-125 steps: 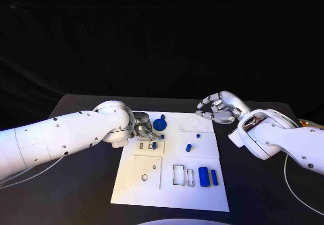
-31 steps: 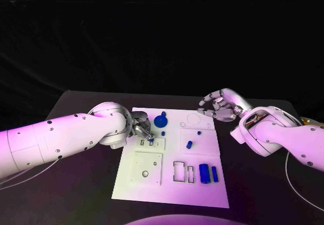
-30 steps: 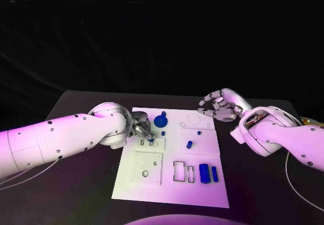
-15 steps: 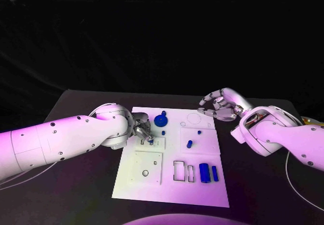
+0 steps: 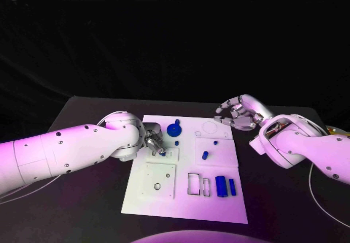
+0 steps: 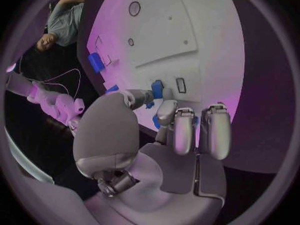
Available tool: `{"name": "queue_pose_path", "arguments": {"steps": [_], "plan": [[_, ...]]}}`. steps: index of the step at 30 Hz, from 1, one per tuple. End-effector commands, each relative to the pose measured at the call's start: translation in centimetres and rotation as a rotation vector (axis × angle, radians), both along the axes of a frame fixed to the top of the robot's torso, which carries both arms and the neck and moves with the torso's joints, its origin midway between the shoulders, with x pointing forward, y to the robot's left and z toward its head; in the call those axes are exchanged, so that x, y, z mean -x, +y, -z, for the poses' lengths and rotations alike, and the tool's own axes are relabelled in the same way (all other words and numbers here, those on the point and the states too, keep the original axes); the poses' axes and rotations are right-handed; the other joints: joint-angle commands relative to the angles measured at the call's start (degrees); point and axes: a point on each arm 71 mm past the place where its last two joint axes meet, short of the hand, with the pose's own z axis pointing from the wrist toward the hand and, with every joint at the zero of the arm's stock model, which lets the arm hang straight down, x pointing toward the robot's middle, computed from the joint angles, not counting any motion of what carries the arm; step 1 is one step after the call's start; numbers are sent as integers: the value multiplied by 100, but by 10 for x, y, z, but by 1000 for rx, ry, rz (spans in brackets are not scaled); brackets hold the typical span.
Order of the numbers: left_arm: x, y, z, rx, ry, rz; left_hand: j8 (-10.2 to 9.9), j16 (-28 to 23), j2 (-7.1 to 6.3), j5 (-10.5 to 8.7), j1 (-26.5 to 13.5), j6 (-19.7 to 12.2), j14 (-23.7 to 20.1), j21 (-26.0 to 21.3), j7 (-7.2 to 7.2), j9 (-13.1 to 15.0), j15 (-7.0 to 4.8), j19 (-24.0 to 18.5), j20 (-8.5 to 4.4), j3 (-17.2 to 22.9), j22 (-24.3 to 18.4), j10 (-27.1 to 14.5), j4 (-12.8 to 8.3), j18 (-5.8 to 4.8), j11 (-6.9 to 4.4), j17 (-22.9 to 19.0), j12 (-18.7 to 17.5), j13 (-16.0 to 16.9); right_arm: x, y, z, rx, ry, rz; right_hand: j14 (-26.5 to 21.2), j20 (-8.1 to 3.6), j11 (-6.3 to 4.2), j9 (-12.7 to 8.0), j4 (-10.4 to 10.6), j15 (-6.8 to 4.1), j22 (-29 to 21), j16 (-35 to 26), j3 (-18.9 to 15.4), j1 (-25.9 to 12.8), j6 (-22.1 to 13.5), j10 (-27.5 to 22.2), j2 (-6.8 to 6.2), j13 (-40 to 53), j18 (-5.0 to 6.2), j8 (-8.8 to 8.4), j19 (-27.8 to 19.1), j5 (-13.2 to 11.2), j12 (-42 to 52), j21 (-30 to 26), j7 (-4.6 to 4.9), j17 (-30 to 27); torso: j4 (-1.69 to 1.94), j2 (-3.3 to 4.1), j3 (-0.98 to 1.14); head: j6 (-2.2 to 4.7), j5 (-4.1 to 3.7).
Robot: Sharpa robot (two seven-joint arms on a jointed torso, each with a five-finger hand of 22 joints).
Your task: Assemble the parts on the task board
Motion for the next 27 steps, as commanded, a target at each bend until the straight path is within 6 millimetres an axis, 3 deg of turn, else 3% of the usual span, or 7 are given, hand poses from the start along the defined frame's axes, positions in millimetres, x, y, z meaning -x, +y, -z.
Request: {"name": "queue_pose_path", "arguments": {"steps": [1,27], "plan": [[1,-1,2,-25,19,19,41,-6,35,17,-36,57,395,30,-49,282,-45,46,-3,1173,404,54,-1171,-98,-7,762,56,27,0,1,0,4,-12,-10,403,-33,-12,5,23,-47,1118,-25,-7,-51,-40,-41,-6,278,104,13,184,40,-18,-29,0,683,1,0,0,-1,0],[1,-4,4,-33,26,19,147,-8,54,-39,-263,131,397,50,-124,408,-85,91,-37,1142,470,146,-1111,-113,-62,764,118,95,1,0,0,4,-11,-8,396,-34,-14,10,22,-48,1105,-38,-5,-60,-40,-49,-8,270,110,21,171,54,-27,-54,-1,655,-3,0,1,-27,-13]]}}
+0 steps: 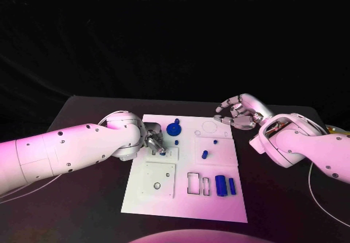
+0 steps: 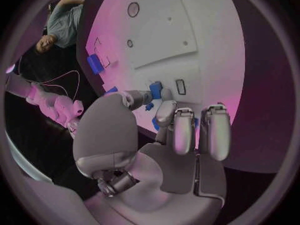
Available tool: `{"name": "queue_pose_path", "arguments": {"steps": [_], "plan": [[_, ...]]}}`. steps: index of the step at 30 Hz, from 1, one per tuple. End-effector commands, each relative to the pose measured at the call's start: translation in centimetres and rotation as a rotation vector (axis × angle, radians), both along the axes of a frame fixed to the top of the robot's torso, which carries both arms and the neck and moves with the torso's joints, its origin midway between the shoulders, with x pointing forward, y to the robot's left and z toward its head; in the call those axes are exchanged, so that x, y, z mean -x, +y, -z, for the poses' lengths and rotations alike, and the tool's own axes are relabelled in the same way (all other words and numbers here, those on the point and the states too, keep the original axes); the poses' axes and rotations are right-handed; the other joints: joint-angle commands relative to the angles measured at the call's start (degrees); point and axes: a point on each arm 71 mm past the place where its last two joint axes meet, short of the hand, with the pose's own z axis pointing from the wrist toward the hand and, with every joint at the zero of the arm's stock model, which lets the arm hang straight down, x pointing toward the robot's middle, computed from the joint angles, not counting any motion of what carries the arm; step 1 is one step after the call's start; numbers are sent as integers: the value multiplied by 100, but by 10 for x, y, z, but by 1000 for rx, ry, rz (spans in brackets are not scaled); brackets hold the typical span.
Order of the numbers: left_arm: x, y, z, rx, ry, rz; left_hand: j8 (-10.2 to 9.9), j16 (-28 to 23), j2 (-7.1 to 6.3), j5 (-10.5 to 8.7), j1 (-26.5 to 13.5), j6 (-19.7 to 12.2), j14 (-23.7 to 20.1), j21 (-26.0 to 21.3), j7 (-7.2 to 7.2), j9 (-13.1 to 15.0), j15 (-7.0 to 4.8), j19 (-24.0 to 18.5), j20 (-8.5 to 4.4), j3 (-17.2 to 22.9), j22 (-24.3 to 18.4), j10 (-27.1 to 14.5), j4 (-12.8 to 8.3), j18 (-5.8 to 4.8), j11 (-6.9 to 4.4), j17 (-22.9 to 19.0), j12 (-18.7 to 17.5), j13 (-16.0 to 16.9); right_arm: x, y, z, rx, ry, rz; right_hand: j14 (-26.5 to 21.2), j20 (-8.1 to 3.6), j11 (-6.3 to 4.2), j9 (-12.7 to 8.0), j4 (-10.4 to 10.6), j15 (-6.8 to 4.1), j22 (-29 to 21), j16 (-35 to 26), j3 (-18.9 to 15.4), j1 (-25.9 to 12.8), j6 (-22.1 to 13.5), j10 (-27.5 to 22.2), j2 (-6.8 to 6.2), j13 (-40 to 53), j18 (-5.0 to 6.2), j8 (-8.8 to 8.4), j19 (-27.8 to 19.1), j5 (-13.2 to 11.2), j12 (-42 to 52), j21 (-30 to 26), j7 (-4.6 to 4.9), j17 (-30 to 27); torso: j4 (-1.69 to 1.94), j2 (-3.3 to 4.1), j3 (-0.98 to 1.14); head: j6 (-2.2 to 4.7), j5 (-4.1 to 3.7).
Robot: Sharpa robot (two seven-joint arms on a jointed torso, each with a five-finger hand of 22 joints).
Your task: Assemble the parts on the task board
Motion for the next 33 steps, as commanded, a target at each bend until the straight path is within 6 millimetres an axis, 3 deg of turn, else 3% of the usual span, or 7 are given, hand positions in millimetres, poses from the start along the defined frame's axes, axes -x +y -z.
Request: {"name": "queue_pose_path", "arguments": {"steps": [1,18,33], "plan": [[1,-2,2,-17,19,12,53,-9,44,-60,-88,86,397,26,-102,44,-49,29,-20,1109,472,65,-1081,-113,-19,764,34,19,1,1,0,5,-10,-10,396,-34,6,5,22,-48,1107,-38,-5,-60,-40,-29,-9,270,110,22,171,19,-27,-29,-1,655,0,-3,-1,-9,-8],[0,-1,4,-25,36,-1,42,-10,48,-125,-400,127,400,18,-186,132,-102,43,-72,700,486,97,-787,-117,-79,771,46,38,1,0,0,6,-9,-9,389,-34,7,6,25,-49,1087,-51,-7,-71,-44,-42,-12,256,120,23,150,21,-41,-66,-1,627,4,0,-1,-23,-31],[-1,0,5,-32,45,-5,-48,-14,53,-170,-533,247,401,17,-219,157,-126,75,-99,-58,523,104,-366,-125,-108,776,77,89,1,-2,1,8,-5,-8,369,-35,8,9,30,-48,1050,-85,-17,-104,-57,-87,-19,209,137,25,110,18,-87,-139,1,554,-1,-4,-1,-36,-39]]}}
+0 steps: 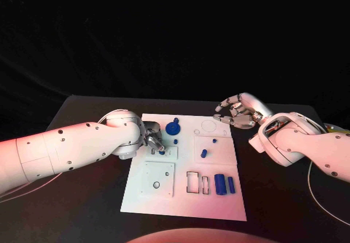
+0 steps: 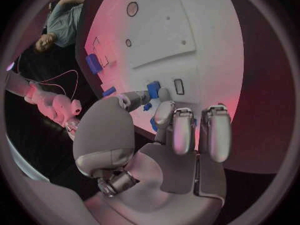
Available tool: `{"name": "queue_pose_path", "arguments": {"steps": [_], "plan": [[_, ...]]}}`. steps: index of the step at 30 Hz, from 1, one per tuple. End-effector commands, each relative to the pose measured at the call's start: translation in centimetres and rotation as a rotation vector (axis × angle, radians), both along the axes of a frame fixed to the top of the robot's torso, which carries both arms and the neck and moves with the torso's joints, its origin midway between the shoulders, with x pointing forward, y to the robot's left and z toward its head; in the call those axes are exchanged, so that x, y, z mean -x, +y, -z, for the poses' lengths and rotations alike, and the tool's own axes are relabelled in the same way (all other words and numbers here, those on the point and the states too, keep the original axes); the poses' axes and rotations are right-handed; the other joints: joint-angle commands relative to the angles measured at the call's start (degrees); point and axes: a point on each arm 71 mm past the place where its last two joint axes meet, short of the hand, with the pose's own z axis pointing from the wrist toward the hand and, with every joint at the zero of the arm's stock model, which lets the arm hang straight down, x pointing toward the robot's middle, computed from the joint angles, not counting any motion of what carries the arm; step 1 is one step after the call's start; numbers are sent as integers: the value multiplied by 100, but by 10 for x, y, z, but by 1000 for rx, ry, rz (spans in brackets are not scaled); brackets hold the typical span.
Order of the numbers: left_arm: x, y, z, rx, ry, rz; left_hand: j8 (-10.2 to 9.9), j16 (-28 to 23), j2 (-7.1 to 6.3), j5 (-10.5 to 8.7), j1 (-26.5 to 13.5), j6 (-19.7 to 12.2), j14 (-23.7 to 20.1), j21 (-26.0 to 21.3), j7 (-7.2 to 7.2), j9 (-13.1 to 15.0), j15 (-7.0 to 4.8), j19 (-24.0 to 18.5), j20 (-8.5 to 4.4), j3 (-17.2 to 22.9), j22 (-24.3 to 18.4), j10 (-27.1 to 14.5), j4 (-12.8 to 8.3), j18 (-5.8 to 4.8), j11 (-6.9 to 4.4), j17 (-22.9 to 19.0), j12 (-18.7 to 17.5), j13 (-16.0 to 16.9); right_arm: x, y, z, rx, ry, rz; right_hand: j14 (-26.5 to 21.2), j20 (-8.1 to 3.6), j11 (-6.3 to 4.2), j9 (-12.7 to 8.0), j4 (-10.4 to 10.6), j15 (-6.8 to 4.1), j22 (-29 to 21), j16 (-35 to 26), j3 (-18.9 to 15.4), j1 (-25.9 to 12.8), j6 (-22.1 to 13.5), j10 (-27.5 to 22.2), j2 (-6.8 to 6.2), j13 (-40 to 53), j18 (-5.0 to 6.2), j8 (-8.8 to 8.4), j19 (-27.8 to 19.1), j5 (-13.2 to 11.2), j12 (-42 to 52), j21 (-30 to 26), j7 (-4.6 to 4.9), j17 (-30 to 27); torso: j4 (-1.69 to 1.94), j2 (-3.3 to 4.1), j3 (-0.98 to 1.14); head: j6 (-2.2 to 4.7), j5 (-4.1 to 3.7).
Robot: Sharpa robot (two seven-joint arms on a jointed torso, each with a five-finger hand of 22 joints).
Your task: Assemble the parts on the task board
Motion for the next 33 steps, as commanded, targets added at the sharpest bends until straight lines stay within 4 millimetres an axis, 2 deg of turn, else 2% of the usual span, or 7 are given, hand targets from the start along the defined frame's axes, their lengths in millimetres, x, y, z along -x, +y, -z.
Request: {"name": "queue_pose_path", "arguments": {"steps": [1,13,17,23,29,33], "plan": [[2,0,4,-21,31,5,-32,-15,0,-23,-38,82,401,19,-21,1,-46,7,-30,-77,528,12,40,-37,-17,771,30,12,1,1,0,7,-6,-12,369,-35,4,5,30,-48,1051,-32,-17,-62,-57,-49,-14,209,48,25,110,18,-20,-20,1,553,-2,-1,-1,-5,-2],[1,2,5,-29,32,-5,-29,-15,-2,-6,-49,119,403,20,-31,25,-53,17,-35,-279,541,12,193,-39,-25,775,31,13,1,0,1,10,1,-12,347,-35,7,9,34,-48,996,-72,-34,-129,-89,-120,-11,134,73,27,52,-6,-96,-129,4,478,2,-2,-3,-1,-5],[0,3,5,-31,33,-8,-35,-15,6,-3,-87,129,403,25,-33,38,-55,31,-37,-410,560,19,338,-43,-27,776,40,26,0,0,1,12,3,-12,340,-35,9,10,34,-47,982,-86,-39,-147,-101,-136,-11,117,79,26,39,-12,-115,-155,6,454,-1,-4,-3,1,-5],[0,3,6,-35,38,-3,-39,-14,24,0,-137,151,405,24,-33,53,-56,34,-39,-633,564,27,435,-44,-27,780,48,34,0,-1,1,13,6,-10,336,-34,10,13,36,-46,968,-95,-49,-177,-113,-148,-9,104,85,27,24,-27,-129,-185,7,441,1,0,-5,1,-5],[0,5,6,-34,36,-7,-99,-16,245,18,-281,197,406,28,-37,55,-57,53,-41,-1414,591,45,456,-49,-30,783,65,58,0,-1,2,14,8,-8,331,-34,10,14,36,-45,959,-106,-55,-193,-117,-154,-7,98,88,29,16,-36,-136,-202,8,420,0,1,-4,5,-5],[0,5,5,-29,32,-11,-148,-18,444,26,-300,223,407,29,-42,56,-60,64,-45,-2043,607,53,465,-52,-32,785,73,69,0,-1,2,15,9,-7,327,-33,11,17,38,-45,952,-115,-62,-214,-123,-158,-5,92,91,32,10,-47,-142,-215,8,408,1,-1,-5,8,-9]]}}
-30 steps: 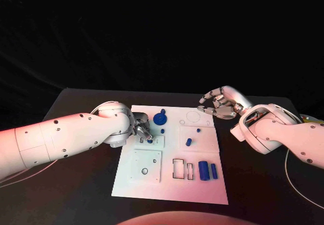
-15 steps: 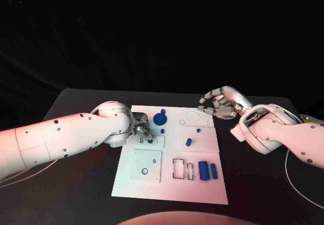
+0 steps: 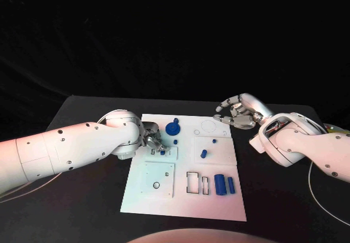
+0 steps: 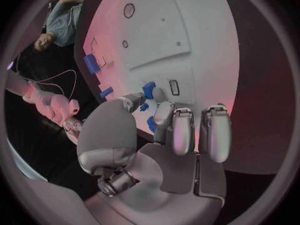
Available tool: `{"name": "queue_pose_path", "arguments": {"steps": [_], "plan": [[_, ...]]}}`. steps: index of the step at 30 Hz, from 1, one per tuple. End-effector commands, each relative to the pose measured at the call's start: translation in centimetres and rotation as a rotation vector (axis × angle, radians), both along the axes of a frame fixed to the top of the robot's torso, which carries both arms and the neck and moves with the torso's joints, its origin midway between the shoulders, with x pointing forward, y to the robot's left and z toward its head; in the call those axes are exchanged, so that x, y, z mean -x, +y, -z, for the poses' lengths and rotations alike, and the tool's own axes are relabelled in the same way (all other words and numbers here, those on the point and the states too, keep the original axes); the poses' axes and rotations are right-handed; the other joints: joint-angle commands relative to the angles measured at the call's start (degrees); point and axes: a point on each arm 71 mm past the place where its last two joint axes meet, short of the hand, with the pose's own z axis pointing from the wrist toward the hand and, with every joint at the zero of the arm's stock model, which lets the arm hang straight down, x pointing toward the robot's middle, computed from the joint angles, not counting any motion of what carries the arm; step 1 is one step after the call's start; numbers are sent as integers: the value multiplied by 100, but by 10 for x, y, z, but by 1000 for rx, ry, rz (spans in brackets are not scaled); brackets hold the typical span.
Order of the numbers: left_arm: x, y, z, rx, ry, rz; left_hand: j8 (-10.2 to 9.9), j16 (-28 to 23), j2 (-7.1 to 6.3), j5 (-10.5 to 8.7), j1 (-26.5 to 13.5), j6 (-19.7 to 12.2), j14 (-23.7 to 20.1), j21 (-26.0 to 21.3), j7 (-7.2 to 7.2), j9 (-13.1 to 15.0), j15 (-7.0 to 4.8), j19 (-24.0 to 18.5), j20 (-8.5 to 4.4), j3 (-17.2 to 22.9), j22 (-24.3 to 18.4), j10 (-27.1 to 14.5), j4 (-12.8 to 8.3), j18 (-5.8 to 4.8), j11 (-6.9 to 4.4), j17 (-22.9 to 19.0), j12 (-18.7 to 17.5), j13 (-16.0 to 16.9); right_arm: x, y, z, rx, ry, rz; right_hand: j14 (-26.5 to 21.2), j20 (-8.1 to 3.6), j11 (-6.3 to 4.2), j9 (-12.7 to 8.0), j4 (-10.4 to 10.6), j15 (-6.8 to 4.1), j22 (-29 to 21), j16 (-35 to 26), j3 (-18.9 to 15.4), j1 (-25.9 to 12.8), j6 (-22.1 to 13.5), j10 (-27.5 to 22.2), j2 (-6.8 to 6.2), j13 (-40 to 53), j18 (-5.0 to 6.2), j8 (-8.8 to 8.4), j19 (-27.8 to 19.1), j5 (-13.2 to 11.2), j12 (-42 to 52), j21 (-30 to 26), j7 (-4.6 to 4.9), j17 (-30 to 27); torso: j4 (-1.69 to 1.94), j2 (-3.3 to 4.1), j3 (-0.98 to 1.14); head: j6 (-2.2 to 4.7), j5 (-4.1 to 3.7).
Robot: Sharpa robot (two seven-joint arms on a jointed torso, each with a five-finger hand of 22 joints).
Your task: Assemble the parts on the task board
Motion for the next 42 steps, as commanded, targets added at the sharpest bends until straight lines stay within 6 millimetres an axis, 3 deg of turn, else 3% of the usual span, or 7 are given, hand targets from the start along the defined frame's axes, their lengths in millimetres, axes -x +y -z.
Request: {"name": "queue_pose_path", "arguments": {"steps": [1,13,24,26,31,35,42], "plan": [[2,1,3,-14,20,1,-47,-18,82,22,8,30,386,32,23,9,-40,27,-3,-206,614,35,2,-55,-13,786,42,10,0,1,1,12,5,-11,327,-33,-14,8,6,-45,949,-25,-30,-76,-44,-41,7,92,91,32,10,-24,-31,-21,12,406,0,0,-1,2,-4],[3,4,-2,22,4,-24,-61,-18,142,28,17,35,387,27,22,12,-41,21,-4,-402,607,29,2,-53,-14,788,33,-3,0,0,2,12,6,-9,325,-33,-14,10,7,-45,942,-30,-38,-100,-48,-41,11,91,94,35,3,-32,-33,-37,11,399,0,-4,4,25,-5],[3,9,-25,108,-41,-68,-147,-24,182,60,117,-82,384,6,56,-7,-27,-11,5,-499,562,-85,3,-42,12,781,-87,-160,0,-2,5,15,11,-2,326,-33,-14,11,8,-46,940,-30,-40,-105,-49,-46,12,85,95,36,2,-34,-39,-40,11,402,5,-3,4,77,10],[1,12,-33,127,-48,-81,-257,-28,203,58,110,-198,382,-25,110,-54,3,-58,22,-553,495,-190,6,-27,53,776,-195,-301,0,-2,5,14,12,-2,326,-33,-14,11,8,-46,940,-30,-40,-105,-49,-46,12,85,95,36,2,-34,-39,-40,11,402,3,-6,6,90,8],[-7,26,-48,148,-65,-119,-835,-30,269,53,160,-612,380,-75,375,-415,191,-123,166,-693,407,-458,2,-8,279,774,-437,-662,1,-3,6,15,14,0,326,-33,-14,11,8,-46,940,-30,-40,-105,-49,-46,12,85,95,36,2,-34,-39,-40,11,402,-1,-5,11,108,14],[-17,40,-53,135,-76,-154,-859,-29,270,52,183,-610,380,-80,387,-440,204,-130,179,-702,397,-472,0,-5,292,774,-446,-682,1,-4,6,16,15,2,326,-33,-14,11,8,-46,940,-30,-40,-105,-49,-46,12,85,95,36,2,-34,-39,-40,11,402,12,4,-1,142,9],[-34,58,-53,84,-83,-190,-928,-31,258,49,272,-606,378,-93,413,-513,229,-147,209,-716,375,-515,1,1,317,771,-478,-741,1,-4,7,17,18,3,326,-33,-14,11,8,-46,940,-30,-40,-105,-49,-46,12,85,95,36,2,-34,-39,-40,11,402,16,-1,-6,131,35]]}}
